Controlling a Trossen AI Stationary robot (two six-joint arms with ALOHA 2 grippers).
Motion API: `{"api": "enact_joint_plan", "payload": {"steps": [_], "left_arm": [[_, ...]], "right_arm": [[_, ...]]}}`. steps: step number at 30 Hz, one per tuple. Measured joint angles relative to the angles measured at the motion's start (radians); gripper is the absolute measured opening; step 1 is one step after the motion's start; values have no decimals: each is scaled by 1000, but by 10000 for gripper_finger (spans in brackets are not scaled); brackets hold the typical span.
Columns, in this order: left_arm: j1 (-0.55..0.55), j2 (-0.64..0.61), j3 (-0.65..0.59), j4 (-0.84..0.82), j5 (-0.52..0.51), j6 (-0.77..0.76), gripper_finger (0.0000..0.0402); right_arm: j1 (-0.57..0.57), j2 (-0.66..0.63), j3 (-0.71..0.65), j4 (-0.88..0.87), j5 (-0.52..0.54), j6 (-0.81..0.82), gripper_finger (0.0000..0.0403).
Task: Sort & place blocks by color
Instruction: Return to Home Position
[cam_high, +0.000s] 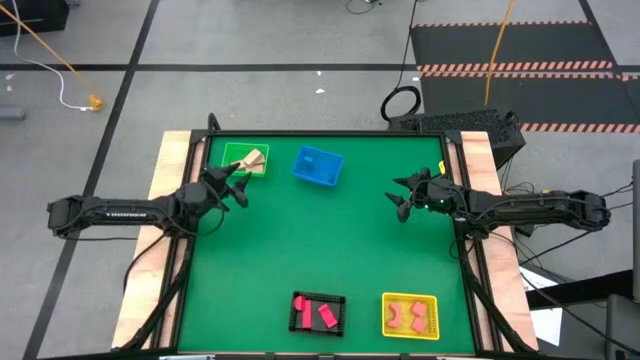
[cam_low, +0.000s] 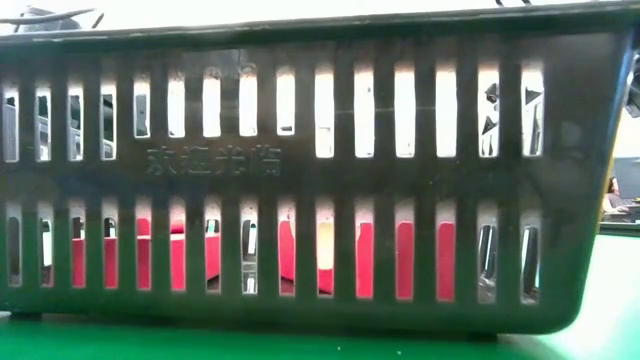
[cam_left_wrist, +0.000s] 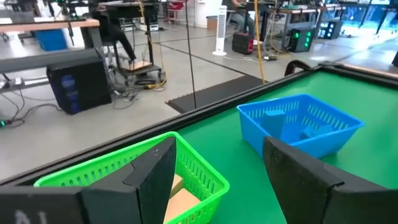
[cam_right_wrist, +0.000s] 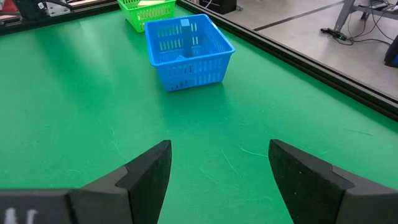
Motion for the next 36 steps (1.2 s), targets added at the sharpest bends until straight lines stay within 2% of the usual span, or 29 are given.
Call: {"api": "enact_joint_plan", "payload": {"steps": [36], "left_arm": [[4, 0, 0, 2, 0, -17, 241]], "right_arm": [[0, 0, 0, 12, 1, -20, 258]]}}
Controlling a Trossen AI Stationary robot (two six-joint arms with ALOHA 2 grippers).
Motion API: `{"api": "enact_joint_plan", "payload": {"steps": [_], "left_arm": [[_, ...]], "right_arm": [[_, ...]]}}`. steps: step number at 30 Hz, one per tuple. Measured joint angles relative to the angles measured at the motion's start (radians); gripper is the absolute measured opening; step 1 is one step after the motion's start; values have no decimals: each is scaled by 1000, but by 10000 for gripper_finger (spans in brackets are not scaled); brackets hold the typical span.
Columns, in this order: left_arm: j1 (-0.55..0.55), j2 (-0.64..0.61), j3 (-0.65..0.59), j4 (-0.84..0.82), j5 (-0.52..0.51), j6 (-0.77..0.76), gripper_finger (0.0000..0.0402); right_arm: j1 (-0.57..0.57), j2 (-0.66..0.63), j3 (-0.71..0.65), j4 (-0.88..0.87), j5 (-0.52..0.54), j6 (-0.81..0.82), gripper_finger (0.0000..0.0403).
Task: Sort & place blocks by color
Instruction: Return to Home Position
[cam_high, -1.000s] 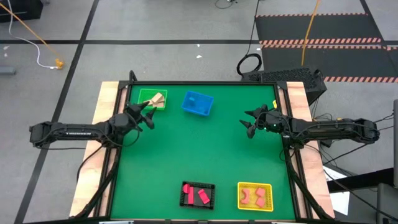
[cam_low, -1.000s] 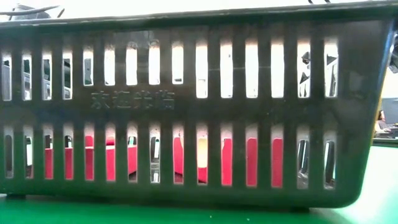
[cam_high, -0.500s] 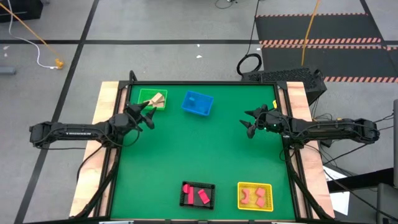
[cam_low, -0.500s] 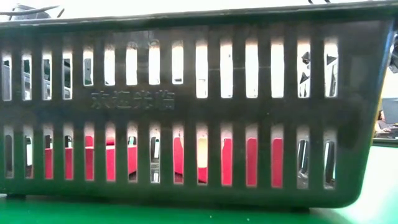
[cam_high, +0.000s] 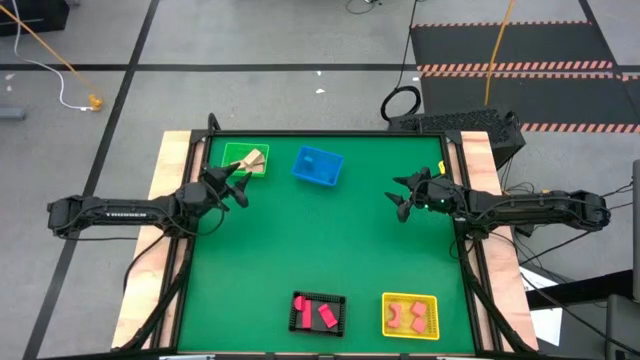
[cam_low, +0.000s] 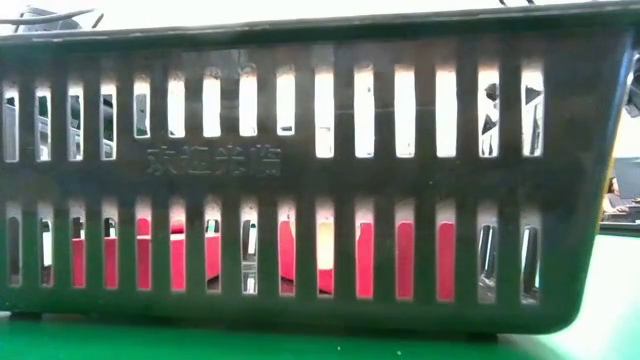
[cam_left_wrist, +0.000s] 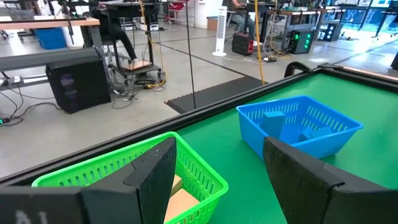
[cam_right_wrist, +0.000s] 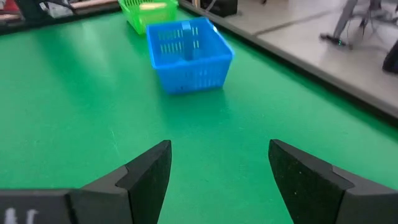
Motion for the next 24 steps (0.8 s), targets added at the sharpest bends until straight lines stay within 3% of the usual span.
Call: {"api": "enact_joint_plan", "payload": {"steps": [7, 13, 24], "left_arm": [[0, 0, 0, 0, 0, 1, 241], [0, 0, 0, 0, 0, 1, 241], [0, 0, 0, 0, 0, 2, 241]], "right_arm": [[0, -25, 0, 193, -14, -12, 258], [0, -137, 0, 341, -172, -101, 258], [-2, -298, 0, 262, -286, -110, 258]]}}
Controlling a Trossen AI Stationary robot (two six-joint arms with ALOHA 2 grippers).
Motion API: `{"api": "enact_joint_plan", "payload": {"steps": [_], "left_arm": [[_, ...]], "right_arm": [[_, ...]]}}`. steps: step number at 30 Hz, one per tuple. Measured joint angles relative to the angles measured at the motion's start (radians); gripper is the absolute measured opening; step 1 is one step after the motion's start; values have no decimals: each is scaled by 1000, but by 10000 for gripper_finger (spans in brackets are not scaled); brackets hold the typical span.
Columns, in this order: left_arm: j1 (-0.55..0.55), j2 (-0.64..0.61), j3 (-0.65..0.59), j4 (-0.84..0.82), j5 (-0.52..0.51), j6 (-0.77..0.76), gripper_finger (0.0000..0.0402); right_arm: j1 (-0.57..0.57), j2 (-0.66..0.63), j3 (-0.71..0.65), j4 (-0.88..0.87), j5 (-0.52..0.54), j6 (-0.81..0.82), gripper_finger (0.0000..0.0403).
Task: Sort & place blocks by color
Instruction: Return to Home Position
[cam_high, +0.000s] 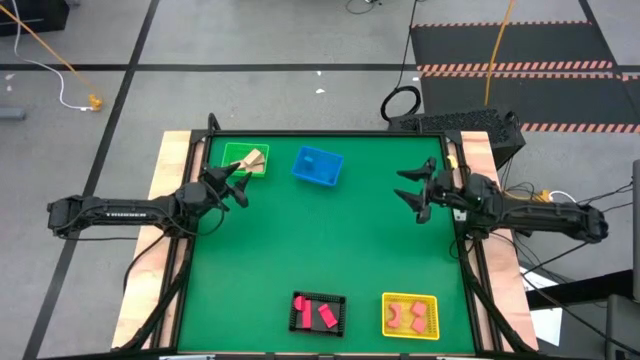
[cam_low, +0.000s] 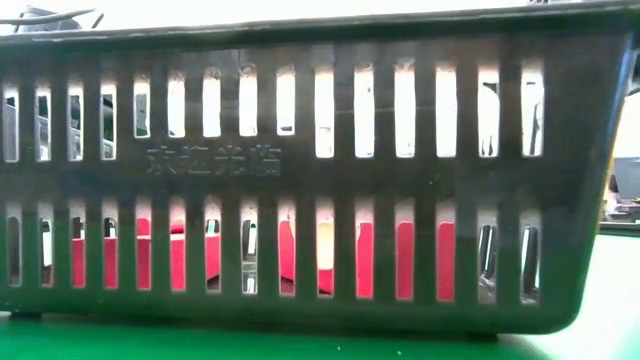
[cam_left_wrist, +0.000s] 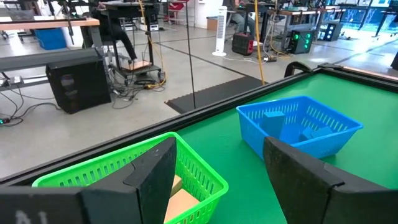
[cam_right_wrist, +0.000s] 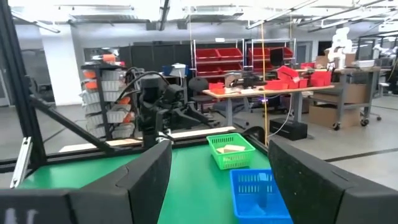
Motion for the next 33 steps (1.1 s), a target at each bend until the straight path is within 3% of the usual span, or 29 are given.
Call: {"api": "enact_joint_plan", "payload": {"steps": [8, 14, 21, 33], "left_arm": [[0, 0, 0, 0, 0, 0, 241], [0, 0, 0, 0, 0, 0, 241], [0, 0, 0, 0, 0, -1, 241], [0, 0, 0, 0, 0, -1, 241]], "right_arm": [[-4, -115, -83, -18, -3, 30, 258], [-47, -174, -168, 93, -60, 51, 258], [-83, -209, -169, 101, -134, 41, 258], [-92, -215, -171, 70, -131, 25, 258]]}}
